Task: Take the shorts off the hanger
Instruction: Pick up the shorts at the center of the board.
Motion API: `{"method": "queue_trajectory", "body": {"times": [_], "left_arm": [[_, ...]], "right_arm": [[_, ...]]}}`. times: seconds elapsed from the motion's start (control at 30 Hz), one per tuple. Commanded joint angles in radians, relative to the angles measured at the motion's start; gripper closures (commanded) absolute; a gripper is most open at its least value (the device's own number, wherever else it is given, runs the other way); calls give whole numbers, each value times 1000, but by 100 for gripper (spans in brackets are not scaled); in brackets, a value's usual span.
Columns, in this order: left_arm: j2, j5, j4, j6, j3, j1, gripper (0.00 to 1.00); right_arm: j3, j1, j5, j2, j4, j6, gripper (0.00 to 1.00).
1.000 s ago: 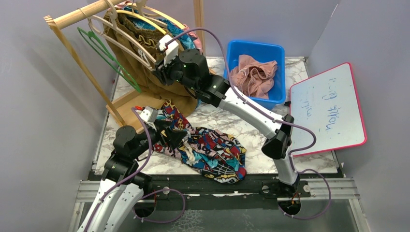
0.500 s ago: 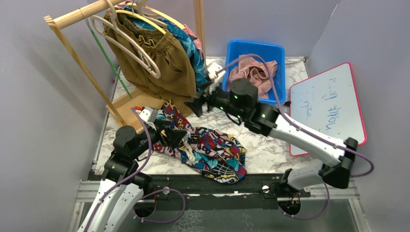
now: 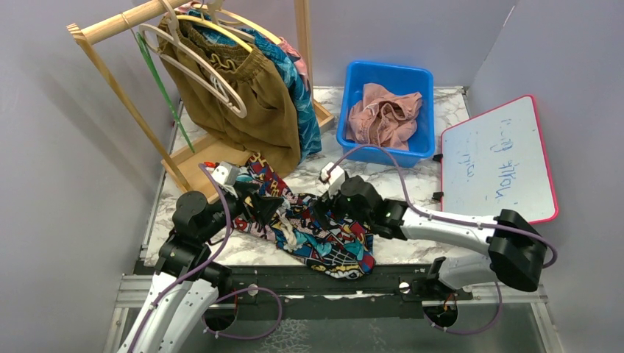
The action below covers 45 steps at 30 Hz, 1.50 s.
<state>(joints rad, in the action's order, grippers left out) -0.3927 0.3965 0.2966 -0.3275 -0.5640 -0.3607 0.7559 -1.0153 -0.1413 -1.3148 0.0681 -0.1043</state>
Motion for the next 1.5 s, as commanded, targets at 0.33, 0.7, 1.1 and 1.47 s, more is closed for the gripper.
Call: {"method": "queue_trajectory", "body": {"times": [0.33,0.7,1.1,1.47], "left_arm": [[-3,-28,4,9,-3,5,1],[12,-44,8,8,-2,4,1],[-4,-40,8,8,-4,4,1],[-24,-25,9,1,-2,5,1]], "right_arm": [[68,-5,245,-337,292,282,0],[228,-5,347,-617,-79,92,12],[17,-7,-67,-309,-78,-30,99],[-121,-8,-395,511,213,111,99]]}}
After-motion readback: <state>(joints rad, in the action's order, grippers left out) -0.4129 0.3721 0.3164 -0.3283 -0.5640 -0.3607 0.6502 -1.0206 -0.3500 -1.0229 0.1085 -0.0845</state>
